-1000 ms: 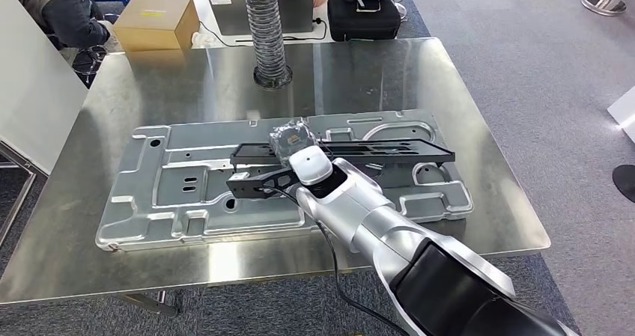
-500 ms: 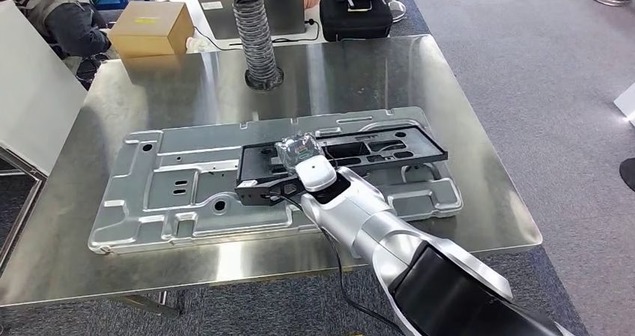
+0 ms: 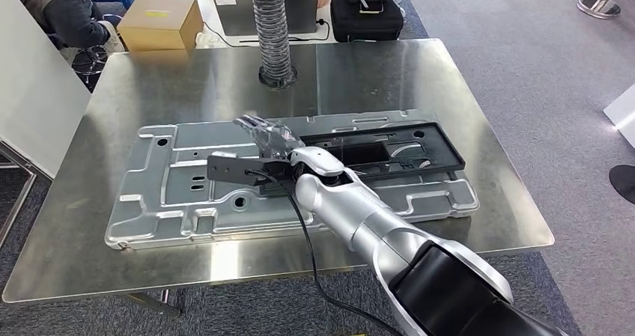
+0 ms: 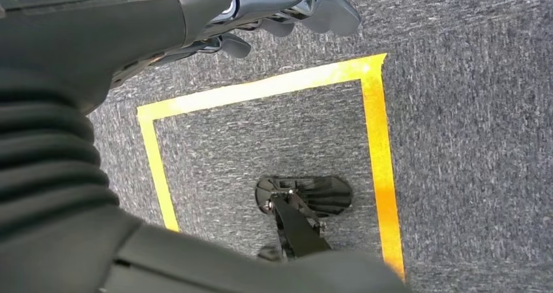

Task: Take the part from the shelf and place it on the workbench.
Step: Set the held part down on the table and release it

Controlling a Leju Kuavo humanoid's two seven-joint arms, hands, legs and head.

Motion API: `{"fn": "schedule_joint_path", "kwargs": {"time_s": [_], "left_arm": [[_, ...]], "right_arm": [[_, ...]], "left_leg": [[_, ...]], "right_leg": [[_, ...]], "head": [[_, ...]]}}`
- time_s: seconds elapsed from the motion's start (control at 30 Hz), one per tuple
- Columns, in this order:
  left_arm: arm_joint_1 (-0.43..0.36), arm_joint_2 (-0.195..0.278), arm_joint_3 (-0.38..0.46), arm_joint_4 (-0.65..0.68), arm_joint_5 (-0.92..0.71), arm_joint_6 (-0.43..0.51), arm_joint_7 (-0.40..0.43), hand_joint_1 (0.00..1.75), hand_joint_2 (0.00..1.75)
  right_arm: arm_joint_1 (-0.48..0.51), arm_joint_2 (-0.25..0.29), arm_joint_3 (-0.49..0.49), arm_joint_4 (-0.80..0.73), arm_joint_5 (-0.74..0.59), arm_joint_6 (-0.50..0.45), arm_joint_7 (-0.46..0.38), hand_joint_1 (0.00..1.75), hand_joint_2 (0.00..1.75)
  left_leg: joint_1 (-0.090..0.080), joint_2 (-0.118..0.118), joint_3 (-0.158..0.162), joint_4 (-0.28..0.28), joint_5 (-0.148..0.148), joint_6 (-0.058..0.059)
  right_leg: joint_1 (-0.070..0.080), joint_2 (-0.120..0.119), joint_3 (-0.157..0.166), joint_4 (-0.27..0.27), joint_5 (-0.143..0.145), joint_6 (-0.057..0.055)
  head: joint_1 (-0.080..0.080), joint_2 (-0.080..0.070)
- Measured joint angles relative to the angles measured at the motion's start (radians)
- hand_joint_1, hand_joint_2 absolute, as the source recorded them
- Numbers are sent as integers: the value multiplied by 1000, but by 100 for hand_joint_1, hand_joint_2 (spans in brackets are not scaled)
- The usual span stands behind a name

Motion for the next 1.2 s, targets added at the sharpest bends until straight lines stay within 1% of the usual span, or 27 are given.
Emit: {"fn": "schedule_joint_path", "kwargs": {"time_s": [0.03, 0.07, 0.1, 0.17, 0.2, 0.23, 0.3, 0.37, 0.4, 0.43, 0.5, 0.53, 0.57, 0.6, 0.67, 0.7, 0.73, 0.83, 0.87, 0.9, 0.93, 1.0, 1.03, 1.07, 1.1, 1.17, 1.2], "left_arm": [[-1, -1, -2, 0, 0, -1, 0, 0, 0], [-1, -1, -3, 0, 0, -3, -1, 0, 0], [-1, -1, -4, 0, 0, -6, -3, 0, 0], [-1, -7, -4, -1, 0, -12, -13, 0, 0], [1, -10, -2, -1, 0, -16, -21, 0, 0], [3, -12, 3, -1, 0, -19, -30, 0, 0], [12, -13, 26, -2, 0, -25, -46, 0, 0], [24, -16, 57, -2, 0, -24, -53, 0, 0], [30, -17, 75, -2, 0, -20, -54, 0, 0], [36, -18, 92, -2, 0, -16, -55, 0, 0], [46, -19, 127, -2, 0, -7, -55, 0, 0], [51, -19, 142, -2, 0, -2, -55, 0, 0], [55, -19, 157, -2, 0, 2, -56, 0, 0], [58, -20, 170, -2, 0, 7, -56, 0, 0], [62, -20, 195, -2, 0, 13, -60, 0, 0], [64, -20, 206, -1, 0, 14, -63, 0, 0], [67, -20, 217, -1, 0, 14, -67, 0, 0], [73, -20, 237, 0, 0, 13, -79, 0, 0], [73, -20, 240, 0, 0, 11, -84, 0, 0], [73, -20, 243, 0, 0, 9, -89, 0, 0], [72, -20, 245, 0, 0, 7, -94, 0, 0], [73, -20, 248, 0, 0, 3, -101, 0, 0], [74, -20, 249, 1, 0, 1, -103, 0, 0], [74, -20, 250, 1, 0, 0, -104, 0, 0], [74, -20, 251, 1, 0, 0, -104, 0, 0], [72, -20, 252, 1, 0, 2, -104, 0, 0], [72, -20, 252, 1, 0, 3, -104, 0, 0]], "right_arm": [[6, 0, -28, -28, -42, -6, -29, 0, 0], [14, -1, -60, -65, -79, -10, -52, 0, 0], [22, -2, -95, -112, -106, -13, -67, 0, 0], [37, -5, -161, -213, -137, -33, -84, 0, 0], [48, -9, -195, -265, -145, -59, -92, 0, 0], [63, -16, -225, -314, -146, -99, -101, 0, 0], [114, -45, -286, -441, -132, -202, -110, 0, 0], [184, -89, -345, -581, -112, -292, -117, 0, 0], [224, -113, -374, -651, -105, -330, -126, 0, 0], [268, -136, -400, -712, -100, -361, -137, 0, 0], [365, -180, -446, -822, -100, -412, -164, 0, 0], [418, -199, -467, -870, -104, -430, -179, 0, 0], [473, -218, -490, -920, -107, -453, -196, 0, 0], [527, -237, -513, -971, -108, -478, -212, 0, 0], [633, -273, -570, -1076, -110, -529, -244, 0, 0], [684, -287, -599, -1124, -113, -544, -257, 0, 0], [735, -298, -627, -1168, -118, -552, -270, 0, 0], [853, -316, -688, -1265, -126, -557, -295, 0, 0], [885, -320, -704, -1289, -125, -557, -300, 0, 0], [916, -322, -718, -1311, -125, -558, -304, 0, 0], [946, -324, -731, -1329, -124, -558, -307, 0, 0], [1002, -326, -755, -1358, -121, -559, -311, 0, 0], [1026, -326, -765, -1368, -120, -559, -313, 0, 0], [1047, -326, -774, -1377, -119, -559, -315, 0, 0], [1063, -326, -781, -1387, -118, -558, -317, 0, 0], [1088, -326, -791, -1405, -120, -554, -320, 0, 0], [1096, -325, -794, -1414, -121, -553, -322, 0, 0]], "left_leg": [[-2, 0, 0, 0, 0, 1], [-5, -1, 0, 0, 0, 1], [-8, -1, 1, 0, 0, 1], [-13, -2, 1, 0, 0, 1], [-14, -2, 0, -1, 0, -1], [-13, -2, -1, -1, 1, -4], [-13, -2, 0, -5, 2, -11], [-15, -1, -3, 8, -12, -18], [-16, 0, -15, 40, -34, -21], [-12, 2, -36, 93, -65, -24], [-6, 2, -94, 221, -123, -32], [-2, 2, -111, 258, -132, -37], [1, 3, -110, 256, -121, -41], [5, 3, -90, 215, -92, -44], [9, 1, -19, 77, -33, -47], [9, -1, 5, 29, -18, -43], [8, -3, 17, 5, -14, -39], [3, -3, 14, 3, -10, -16], [3, -2, 12, -1, -6, -7], [4, 0, 9, -4, 0, 2], [5, 1, 3, -6, 6, 8], [2, 1, -15, -6, 17, 14], [0, 1, -25, -5, 24, 15], [-1, 1, -36, -4, 32, 14], [-3, 2, -46, -3, 40, 13], [-5, 1, -64, -2, 56, 8], [-6, 1, -68, -2, 65, 4]], "right_leg": [[1, 0, -12, 26, -1, -3], [3, 0, -6, 11, 17, -8], [6, 0, 22, -46, 50, -16], [16, -2, 94, -195, 110, -40], [21, -5, 119, -249, 127, -49], [26, -7, 129, -274, 131, -54], [27, -10, 135, -287, 135, -54], [19, -14, 150, -310, 143, -54], [14, -17, 158, -321, 147, -54], [12, -18, 162, -327, 149, -55], [10, -19, 163, -327, 148, -56], [8, -18, 163, -326, 147, -54], [7, -17, 163, -323, 146, -51], [4, -16, 163, -319, 143, -47], [2, -15, 162, -304, 133, -33], [2, -15, 159, -296, 129, -27], [4, -15, 156, -290, 127, -21], [1, -14, 153, -285, 125, -5], [-2, -12, 149, -274, 111, 0], [-3, -11, 138, -245, 83, 5], [-4, -9, 121, -197, 42, 9], [-5, -8, 74, -62, -42, 13], [-5, -8, 62, -14, -63, 14], [-5, -8, 67, 2, -64, 13], [-5, -8, 94, -26, -45, 9], [-3, -8, 198, -167, 2, -2], [0, -8, 248, -238, 13, -7]], "head": [[0, 0], [0, 0], [0, 0], [-3, 0], [-3, 0], [-5, 0], [-4, 0], [-5, 0], [-7, 0], [-8, 0], [-9, 0], [-9, 0], [-9, 0], [-10, 0], [-10, 0], [-9, 0], [-7, 0], [-3, 0], [-2, 0], [1, 0], [3, 0], [6, 0], [6, 0], [6, 0], [7, 0], [6, 0], [6, 0]]}}
